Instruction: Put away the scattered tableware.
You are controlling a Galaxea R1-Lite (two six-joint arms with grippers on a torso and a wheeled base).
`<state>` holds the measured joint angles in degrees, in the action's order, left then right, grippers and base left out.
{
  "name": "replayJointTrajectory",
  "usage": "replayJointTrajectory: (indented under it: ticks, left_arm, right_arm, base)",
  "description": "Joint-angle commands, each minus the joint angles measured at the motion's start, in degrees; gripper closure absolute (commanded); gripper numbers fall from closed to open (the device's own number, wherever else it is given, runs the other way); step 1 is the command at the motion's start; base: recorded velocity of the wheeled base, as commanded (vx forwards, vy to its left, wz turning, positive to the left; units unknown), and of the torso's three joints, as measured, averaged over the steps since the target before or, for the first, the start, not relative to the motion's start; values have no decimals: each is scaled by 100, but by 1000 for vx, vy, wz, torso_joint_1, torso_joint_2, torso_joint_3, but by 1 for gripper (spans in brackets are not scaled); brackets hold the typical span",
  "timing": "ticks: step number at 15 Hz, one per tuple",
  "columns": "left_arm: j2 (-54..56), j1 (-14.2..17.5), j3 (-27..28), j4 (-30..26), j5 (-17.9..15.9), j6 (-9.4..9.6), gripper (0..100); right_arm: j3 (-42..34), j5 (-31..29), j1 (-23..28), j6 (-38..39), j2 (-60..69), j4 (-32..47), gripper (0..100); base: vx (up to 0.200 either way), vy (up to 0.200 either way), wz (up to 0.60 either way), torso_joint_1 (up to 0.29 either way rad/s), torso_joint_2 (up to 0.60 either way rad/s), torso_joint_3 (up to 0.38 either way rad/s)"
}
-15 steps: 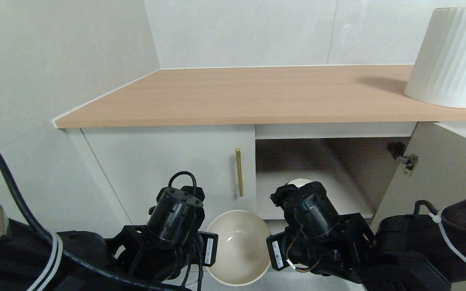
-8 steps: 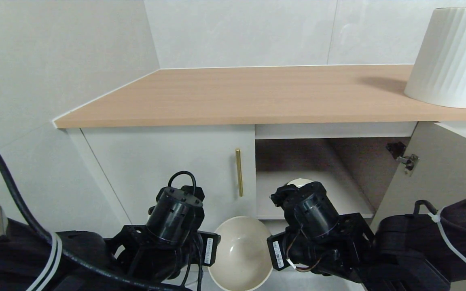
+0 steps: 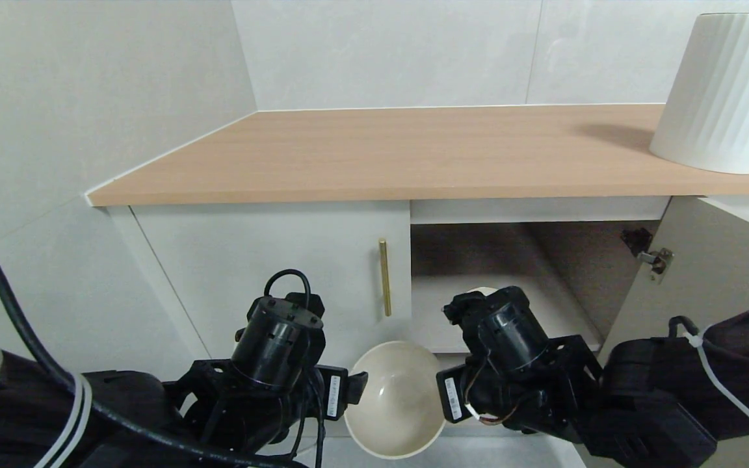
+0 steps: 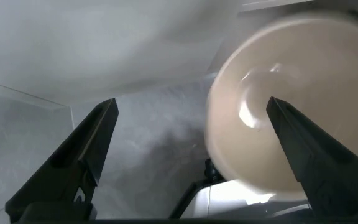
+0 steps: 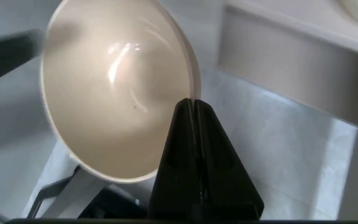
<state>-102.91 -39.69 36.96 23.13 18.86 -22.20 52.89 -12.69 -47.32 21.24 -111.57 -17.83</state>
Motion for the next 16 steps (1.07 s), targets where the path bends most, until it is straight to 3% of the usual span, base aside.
replayJointTrajectory:
  ticks: [1,5,8,16]
  left_arm:
    - [26,5,-5,8,4,-13,0]
    - [105,5,-22,8,4,-13,0]
    - [122,5,-31,8,4,-13,0]
    - [131,23,-31,8,4,-13,0]
  right_arm:
    - [-7,-5,487,-5,100,-1,100]
    - [89,-23,1612,-49,127,-1,100]
    - [529,-23,2087,-32,-163,8,100]
    - [1461,-164,2658,109,-1078,-1,100]
  base:
    - [0,0,0,0,0,0]
    - [0,0,0,0,0,0]
    - [0,0,0,0,0,0]
    - [0,0,0,0,0,0]
